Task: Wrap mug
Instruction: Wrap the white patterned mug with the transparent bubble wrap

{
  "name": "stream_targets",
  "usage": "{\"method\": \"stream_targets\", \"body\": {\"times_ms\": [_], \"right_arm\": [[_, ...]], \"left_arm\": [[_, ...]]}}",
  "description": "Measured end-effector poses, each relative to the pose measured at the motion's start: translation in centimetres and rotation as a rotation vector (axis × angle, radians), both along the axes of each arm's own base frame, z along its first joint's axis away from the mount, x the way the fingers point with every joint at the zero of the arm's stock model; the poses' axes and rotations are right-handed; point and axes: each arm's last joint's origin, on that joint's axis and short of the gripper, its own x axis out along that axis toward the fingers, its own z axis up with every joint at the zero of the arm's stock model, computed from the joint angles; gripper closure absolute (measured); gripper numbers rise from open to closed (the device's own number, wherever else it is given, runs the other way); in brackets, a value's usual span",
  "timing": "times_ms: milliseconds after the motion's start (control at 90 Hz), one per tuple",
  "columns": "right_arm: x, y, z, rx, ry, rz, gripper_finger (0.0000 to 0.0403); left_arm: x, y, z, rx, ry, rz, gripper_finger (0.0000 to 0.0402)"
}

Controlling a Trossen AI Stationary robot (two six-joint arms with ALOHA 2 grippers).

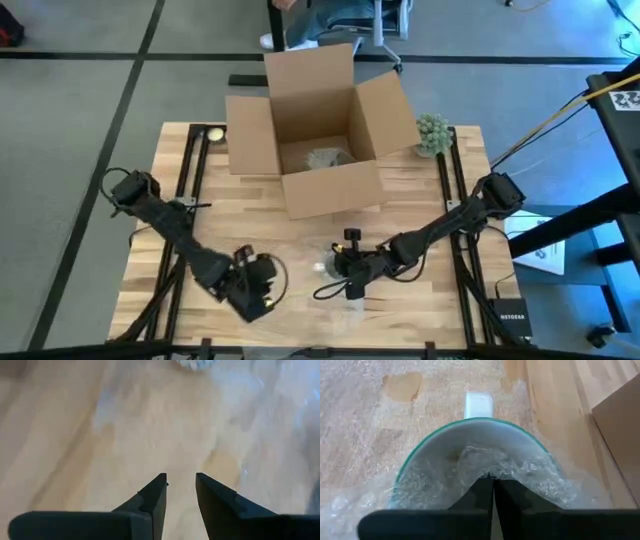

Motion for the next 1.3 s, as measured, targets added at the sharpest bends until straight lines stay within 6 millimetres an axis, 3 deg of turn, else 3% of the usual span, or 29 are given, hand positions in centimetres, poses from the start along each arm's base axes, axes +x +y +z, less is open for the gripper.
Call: {"method": "stream_targets", "body": {"times_ms": [211,500,944,1300], "right_arm": [[0.0,0.0,0.1,0.006,-0.003,0.001,0.0402],[0.0,0.0,0.1,0.009,-0.003,0.004,0.0402],[0.0,0.0,0.1,0.019,0.008,0.015,0.0402],[-0.1,0.0,0.1,0.015,0.014,0.015,0.0402]], "left_arm": [[-2.2,-1.8,-1.4,-0.06,0.03,0.01,0.0314],[-4.4,-2.3,-5.0,-0.182,0.097,0.06,0.0314],[-3.9,-2.3,-7.4,-0.183,0.101,0.015,0.0314],[-3.9,-2.3,-7.4,-0.182,0.103,0.016,0.0314]]}}
